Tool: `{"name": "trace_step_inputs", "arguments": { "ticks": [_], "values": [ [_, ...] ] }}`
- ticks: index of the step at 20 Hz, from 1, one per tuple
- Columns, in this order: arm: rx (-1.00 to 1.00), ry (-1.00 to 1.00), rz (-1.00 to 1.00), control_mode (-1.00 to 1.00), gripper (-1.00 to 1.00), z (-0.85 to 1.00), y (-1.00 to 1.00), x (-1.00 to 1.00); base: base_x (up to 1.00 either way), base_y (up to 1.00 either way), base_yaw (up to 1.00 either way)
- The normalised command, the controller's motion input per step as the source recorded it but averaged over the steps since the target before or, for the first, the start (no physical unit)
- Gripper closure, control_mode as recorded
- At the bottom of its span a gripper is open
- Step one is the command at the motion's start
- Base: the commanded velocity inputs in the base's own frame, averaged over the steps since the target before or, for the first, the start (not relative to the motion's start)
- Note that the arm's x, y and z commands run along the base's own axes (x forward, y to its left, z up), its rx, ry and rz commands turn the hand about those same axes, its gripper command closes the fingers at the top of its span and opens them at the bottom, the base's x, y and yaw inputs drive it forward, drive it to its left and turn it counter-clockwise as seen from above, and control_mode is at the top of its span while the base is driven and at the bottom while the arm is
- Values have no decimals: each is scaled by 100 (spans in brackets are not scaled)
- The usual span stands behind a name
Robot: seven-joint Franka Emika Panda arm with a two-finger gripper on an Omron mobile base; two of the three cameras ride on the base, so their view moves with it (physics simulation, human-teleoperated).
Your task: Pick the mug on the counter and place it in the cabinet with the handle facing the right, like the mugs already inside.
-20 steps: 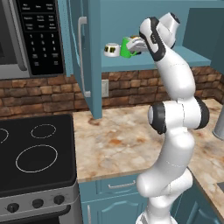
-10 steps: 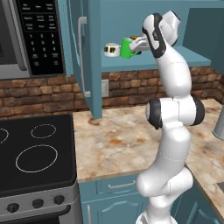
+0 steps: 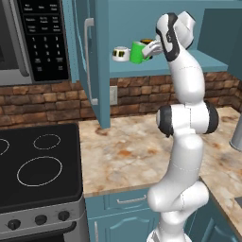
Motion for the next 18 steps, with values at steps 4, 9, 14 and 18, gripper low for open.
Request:
{"name": "trace_step_inputs", "arguments": {
  "ticks": [4, 9, 14, 18],
  "values": [
    [0, 0, 4, -100, 100, -33, 0, 0, 0, 0, 0],
    [0, 0, 1, -100, 100, -31, 0, 0, 0, 0, 0],
    [0, 0, 0, -100, 100, -34, 0, 0, 0, 0, 0],
    [0, 0, 0, -100, -100, -40, 0, 0, 0, 0, 0]
  ]
}}
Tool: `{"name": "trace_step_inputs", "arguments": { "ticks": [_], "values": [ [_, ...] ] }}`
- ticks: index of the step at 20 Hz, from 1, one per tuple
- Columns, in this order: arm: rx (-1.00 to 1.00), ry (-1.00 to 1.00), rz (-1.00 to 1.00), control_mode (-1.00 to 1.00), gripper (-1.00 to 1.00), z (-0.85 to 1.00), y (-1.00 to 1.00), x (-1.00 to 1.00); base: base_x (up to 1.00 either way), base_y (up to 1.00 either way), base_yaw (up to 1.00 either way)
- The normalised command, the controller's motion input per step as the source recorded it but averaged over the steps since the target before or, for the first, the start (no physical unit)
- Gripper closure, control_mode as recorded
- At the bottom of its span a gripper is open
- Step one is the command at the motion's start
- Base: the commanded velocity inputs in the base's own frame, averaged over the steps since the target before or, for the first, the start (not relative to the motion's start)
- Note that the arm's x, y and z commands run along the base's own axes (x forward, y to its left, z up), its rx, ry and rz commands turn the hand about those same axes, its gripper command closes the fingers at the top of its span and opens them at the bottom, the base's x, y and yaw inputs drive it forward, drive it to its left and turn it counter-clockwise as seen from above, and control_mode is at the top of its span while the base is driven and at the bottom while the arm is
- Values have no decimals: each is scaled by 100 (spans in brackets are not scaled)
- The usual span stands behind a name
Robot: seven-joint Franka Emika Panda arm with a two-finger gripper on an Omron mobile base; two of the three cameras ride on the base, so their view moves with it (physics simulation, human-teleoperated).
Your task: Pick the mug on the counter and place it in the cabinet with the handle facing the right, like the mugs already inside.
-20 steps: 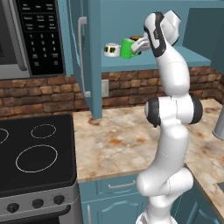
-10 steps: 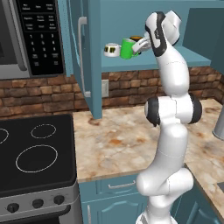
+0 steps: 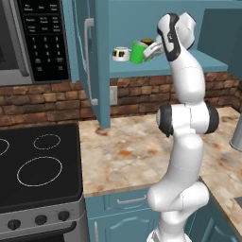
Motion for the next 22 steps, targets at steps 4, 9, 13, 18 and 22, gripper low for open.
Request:
{"name": "trace_step_inputs", "arguments": {
  "ticks": [4, 9, 13, 18, 22],
  "values": [
    [0, 0, 0, -100, -100, -32, -5, 0, 0, 0, 0],
    [0, 0, 0, -100, -100, -15, -13, 0, 0, 0, 0],
    [0, 0, 0, -100, -100, -1, -16, 6, 0, 0, 0],
    [0, 0, 0, -100, -100, 0, -14, 9, 0, 0, 0],
    [0, -2, 0, -100, -100, 0, -10, 6, 0, 0, 0]
  ]
}}
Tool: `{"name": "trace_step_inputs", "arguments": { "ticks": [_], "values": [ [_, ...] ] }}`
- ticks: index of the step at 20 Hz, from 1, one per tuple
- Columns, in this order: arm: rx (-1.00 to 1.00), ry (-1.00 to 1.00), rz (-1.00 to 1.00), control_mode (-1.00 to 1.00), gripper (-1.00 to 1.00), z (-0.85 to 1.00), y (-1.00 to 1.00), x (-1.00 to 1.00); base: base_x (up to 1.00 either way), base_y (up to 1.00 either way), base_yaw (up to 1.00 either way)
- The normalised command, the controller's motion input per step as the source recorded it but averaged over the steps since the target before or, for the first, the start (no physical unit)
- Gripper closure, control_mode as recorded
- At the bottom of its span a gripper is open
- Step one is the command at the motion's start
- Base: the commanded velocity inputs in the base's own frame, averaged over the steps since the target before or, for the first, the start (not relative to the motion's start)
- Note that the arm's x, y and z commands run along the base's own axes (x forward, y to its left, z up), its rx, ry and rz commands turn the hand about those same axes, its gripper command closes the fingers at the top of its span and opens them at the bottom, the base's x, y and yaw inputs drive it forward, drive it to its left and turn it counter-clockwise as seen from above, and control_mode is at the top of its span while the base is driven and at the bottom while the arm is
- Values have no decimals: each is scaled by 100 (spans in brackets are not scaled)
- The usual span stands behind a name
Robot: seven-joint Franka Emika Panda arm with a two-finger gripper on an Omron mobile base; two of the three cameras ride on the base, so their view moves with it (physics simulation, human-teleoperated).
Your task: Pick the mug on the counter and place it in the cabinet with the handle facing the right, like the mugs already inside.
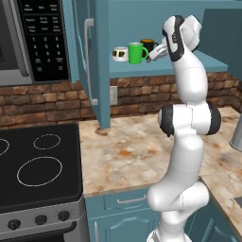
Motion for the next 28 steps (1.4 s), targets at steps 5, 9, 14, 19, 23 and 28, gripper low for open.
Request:
{"name": "trace_step_inputs", "arguments": {
  "ticks": [5, 9, 14, 19, 23, 28],
  "values": [
    [0, 0, 0, -100, -100, 0, -10, 7, 0, 0, 0],
    [0, -1, 0, -100, -100, 0, -1, -4, 0, 0, 0],
    [0, -5, 0, -100, -100, 0, 0, -31, 0, 0, 0],
    [0, -9, 0, -100, -100, -6, 0, -65, 0, 0, 0],
    [0, -10, 0, -100, -100, -31, 5, -75, 0, 0, 0],
    [0, -11, 0, -100, -100, -42, 14, -85, 0, 0, 0]
  ]
}}
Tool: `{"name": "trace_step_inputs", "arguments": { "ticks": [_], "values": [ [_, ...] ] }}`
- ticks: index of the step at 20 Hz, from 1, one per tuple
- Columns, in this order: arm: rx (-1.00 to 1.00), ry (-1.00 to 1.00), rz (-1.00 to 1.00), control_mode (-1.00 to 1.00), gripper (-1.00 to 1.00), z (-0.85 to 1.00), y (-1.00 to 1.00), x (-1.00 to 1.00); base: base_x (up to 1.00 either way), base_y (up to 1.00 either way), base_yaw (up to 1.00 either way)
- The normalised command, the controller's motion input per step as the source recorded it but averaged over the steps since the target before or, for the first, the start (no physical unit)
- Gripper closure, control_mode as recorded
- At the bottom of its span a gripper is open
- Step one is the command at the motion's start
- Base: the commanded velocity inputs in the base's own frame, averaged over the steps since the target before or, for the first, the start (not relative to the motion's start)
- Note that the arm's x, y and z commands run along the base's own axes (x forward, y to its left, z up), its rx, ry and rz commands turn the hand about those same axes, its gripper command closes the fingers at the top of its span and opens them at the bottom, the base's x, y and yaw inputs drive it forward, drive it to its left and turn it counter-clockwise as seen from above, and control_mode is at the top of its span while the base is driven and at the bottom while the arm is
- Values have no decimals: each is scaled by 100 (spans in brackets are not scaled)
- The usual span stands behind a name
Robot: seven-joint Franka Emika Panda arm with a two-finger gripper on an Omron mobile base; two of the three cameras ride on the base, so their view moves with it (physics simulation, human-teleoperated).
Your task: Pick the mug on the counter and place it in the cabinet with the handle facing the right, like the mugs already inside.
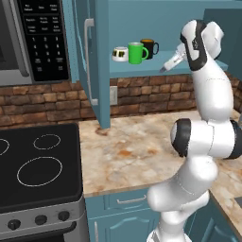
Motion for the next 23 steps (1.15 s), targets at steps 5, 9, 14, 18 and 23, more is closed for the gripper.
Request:
{"name": "trace_step_inputs", "arguments": {
  "ticks": [5, 9, 14, 18, 23],
  "values": [
    [0, -12, 0, -100, -100, -45, 20, -97, 0, 0, 0],
    [0, -10, 0, -100, -100, -52, 22, -97, 0, 0, 0],
    [-5, -3, 0, -100, -100, -60, 21, -85, 0, 0, 0],
    [-13, 0, 0, -100, -100, -70, 20, -59, 0, 0, 0],
    [-17, 0, 0, -100, -100, -75, 20, -30, 0, 0, 0]
  ]
}}
